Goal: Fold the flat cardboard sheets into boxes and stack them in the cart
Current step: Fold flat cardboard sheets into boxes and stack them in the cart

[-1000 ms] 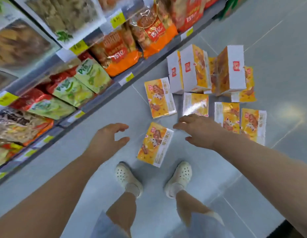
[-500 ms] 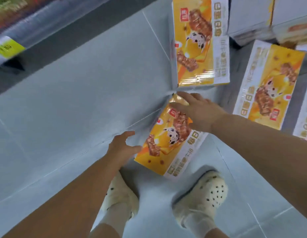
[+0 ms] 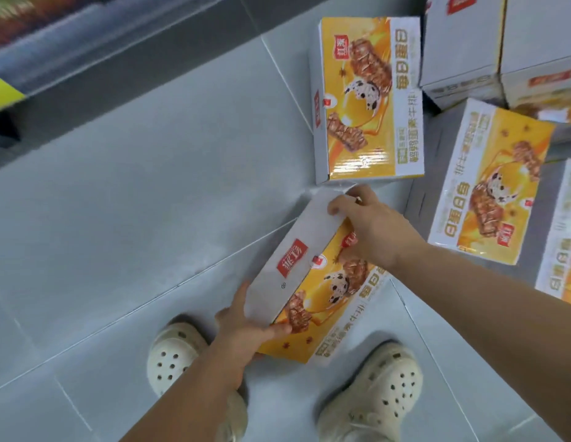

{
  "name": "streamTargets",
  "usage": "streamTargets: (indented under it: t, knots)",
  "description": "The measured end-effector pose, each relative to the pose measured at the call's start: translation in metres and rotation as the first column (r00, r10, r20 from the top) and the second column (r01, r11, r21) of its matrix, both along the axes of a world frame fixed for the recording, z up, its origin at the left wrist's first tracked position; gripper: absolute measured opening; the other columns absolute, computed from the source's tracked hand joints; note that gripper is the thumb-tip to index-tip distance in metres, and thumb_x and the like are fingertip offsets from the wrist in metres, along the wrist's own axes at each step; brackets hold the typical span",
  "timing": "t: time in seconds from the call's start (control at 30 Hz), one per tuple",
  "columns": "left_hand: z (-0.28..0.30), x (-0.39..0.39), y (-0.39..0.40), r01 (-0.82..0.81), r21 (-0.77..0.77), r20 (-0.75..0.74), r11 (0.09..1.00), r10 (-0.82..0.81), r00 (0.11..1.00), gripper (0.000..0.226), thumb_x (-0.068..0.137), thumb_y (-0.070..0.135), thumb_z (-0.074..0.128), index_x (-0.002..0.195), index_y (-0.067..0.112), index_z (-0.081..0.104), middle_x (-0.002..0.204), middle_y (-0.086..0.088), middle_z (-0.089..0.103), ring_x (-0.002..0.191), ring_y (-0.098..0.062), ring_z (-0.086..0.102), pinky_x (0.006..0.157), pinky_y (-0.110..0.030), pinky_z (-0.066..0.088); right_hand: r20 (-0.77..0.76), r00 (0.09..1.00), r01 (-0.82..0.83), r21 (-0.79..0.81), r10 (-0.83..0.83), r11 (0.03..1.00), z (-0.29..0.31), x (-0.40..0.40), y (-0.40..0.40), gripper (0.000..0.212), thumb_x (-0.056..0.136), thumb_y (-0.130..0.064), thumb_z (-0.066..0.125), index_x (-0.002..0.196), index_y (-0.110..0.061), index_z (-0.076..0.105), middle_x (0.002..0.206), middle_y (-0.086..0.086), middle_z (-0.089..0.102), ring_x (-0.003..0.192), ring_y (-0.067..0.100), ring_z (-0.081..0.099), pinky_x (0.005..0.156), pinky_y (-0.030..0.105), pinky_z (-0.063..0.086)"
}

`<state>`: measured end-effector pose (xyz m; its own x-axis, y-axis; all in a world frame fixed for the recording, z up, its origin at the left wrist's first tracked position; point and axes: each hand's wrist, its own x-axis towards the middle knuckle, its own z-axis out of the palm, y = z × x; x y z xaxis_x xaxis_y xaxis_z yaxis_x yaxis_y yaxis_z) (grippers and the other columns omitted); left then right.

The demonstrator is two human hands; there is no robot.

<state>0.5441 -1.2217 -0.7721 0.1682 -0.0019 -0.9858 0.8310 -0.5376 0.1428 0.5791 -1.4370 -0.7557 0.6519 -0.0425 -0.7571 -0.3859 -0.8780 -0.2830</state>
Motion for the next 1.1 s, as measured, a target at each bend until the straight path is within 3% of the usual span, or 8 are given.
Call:
streamTargets:
  t: [0.1,0.17,0.27,0.43,0.57,0.67,0.83,1.1]
  knots:
    - [0.041,0.002,-0.01,0.134,0.131,0.096,0.982,-0.148,0.984,0.125,0.051,0.019,0.086,0.144,0.031,0.003,0.146,-0.009,0.014,0.133,-0.025,0.024,0.109,-0.034,0.03,0.067,0.992,0.103,-0.011,-0.103,0.995,0.041,-0.015,-0.002,0.078,0.069,-0.017,0.076,0.133,-0.03,0.033,0.133,0.004,0.027,0.109,0.032,0.051,0.087,0.04,0.047]
    - [0.072,0.004,-0.011,0.186,0.189,0.196,0.964,-0.222,0.955,0.123,0.056,0.016,0.082,0.143,0.031,-0.003,0.147,-0.006,0.005,0.133,-0.024,0.024,0.104,-0.028,0.029,0.14,0.975,0.175,-0.009,-0.172,0.985,0.075,-0.026,0.001,0.082,0.069,-0.022,0.077,0.136,-0.032,0.031,0.133,0.003,0.028,0.109,0.031,0.052,0.085,0.04,0.047]
    - [0.123,0.02,-0.007,0.267,0.241,0.291,0.933,-0.331,0.897,0.121,0.055,0.012,0.082,0.143,0.033,0.001,0.142,-0.003,0.006,0.127,-0.03,0.034,0.1,-0.036,0.036,0.261,0.931,0.265,-0.003,-0.255,0.964,0.129,-0.036,0.008,0.083,0.069,-0.029,0.077,0.138,-0.03,0.031,0.136,0.004,0.029,0.11,0.03,0.053,0.083,0.042,0.049]
    - [0.235,0.065,-0.02,0.515,0.41,0.392,0.753,-0.655,0.646,0.098,0.063,0.017,0.075,0.134,0.037,0.011,0.134,0.0,0.012,0.118,-0.031,0.038,0.085,-0.043,0.046,0.326,0.876,0.393,-0.052,-0.356,0.918,0.23,-0.042,0.004,0.086,0.068,-0.038,0.076,0.139,-0.032,0.028,0.142,0.002,0.025,0.101,0.028,0.06,0.077,0.04,0.051]
    - [0.341,0.097,-0.031,0.617,0.476,0.484,0.626,-0.773,0.411,0.095,0.062,0.022,0.074,0.132,0.041,0.013,0.133,0.005,0.011,0.118,-0.028,0.036,0.081,-0.042,0.046,0.368,0.835,0.467,-0.081,-0.409,0.88,0.334,-0.047,0.0,0.094,0.069,-0.043,0.074,0.143,-0.035,0.017,0.155,-0.002,0.006,0.112,0.027,0.056,0.072,0.035,0.051]
    - [0.419,0.112,-0.034,0.705,0.51,0.479,0.492,-0.844,0.243,0.097,0.062,0.024,0.075,0.136,0.036,0.015,0.138,0.003,0.012,0.119,-0.03,0.034,0.083,-0.042,0.044,0.322,0.899,0.357,-0.144,-0.298,0.923,0.404,-0.049,-0.006,0.101,0.072,-0.048,0.069,0.144,-0.036,0.0,0.156,-0.005,-0.013,0.127,0.025,0.045,0.075,0.037,0.053]
    - [0.55,0.138,-0.031,0.715,0.642,0.447,0.275,-0.893,-0.058,0.1,0.062,0.047,0.071,0.137,0.036,0.006,0.138,0.001,0.016,0.118,-0.028,0.041,0.073,-0.038,0.044,0.231,0.973,0.074,-0.246,-0.016,0.966,0.529,-0.027,-0.016,0.101,0.081,-0.052,0.057,0.13,-0.043,-0.03,0.153,0.004,-0.024,0.118,0.025,0.053,0.078,0.034,0.054]
    - [0.689,0.168,0.008,0.546,0.808,0.434,0.222,-0.85,-0.297,0.099,0.064,0.064,0.061,0.138,0.032,0.003,0.134,0.002,0.027,0.117,-0.026,0.046,0.08,-0.039,0.046,0.325,0.927,-0.047,-0.389,0.185,0.92,0.676,0.022,0.003,0.097,0.07,-0.049,0.065,0.14,-0.038,-0.001,0.141,0.003,0.02,0.102,0.032,0.059,0.072,0.036,0.047]
